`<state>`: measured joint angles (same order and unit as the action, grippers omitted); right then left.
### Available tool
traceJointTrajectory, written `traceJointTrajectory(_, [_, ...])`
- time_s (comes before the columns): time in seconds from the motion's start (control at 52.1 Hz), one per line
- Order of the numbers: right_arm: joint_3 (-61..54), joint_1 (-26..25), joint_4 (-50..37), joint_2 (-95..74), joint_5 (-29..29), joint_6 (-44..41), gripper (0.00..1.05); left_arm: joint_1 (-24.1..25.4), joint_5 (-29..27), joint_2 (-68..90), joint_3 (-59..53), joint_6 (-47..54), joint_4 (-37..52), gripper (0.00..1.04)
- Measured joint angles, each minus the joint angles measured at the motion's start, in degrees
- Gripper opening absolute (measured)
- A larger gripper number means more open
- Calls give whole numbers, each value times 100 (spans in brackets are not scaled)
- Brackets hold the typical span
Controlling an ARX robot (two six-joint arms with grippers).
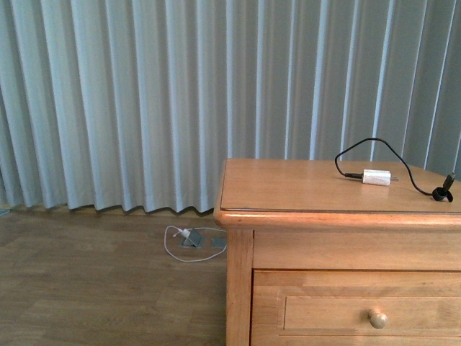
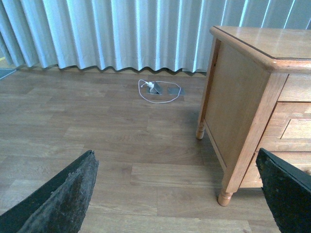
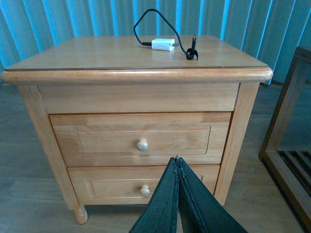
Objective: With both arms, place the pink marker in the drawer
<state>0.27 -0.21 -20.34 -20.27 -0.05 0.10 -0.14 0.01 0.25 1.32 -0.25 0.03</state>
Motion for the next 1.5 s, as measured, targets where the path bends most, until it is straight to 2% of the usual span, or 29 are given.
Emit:
traceJointTrajectory(0.575, [0,4,1040,1051,0,0,1,0,0,0,0,0,0,99])
traceJointTrajectory(0.69, [4,4,1976,1821,0,-4,1,0,-4,0,0,0,0,99])
traceJointTrajectory(1.055, [4,4,2031,2004,-2,-11,2,0,-2,0,0,0,0,99])
traceJointTrajectory(1.093, [4,4,2031,2004,0,-9,11,0,-2,0,0,0,0,99])
traceJointTrajectory(1.496, [4,4,2031,2002,0,-9,86,0,-2,0,0,0,0,99])
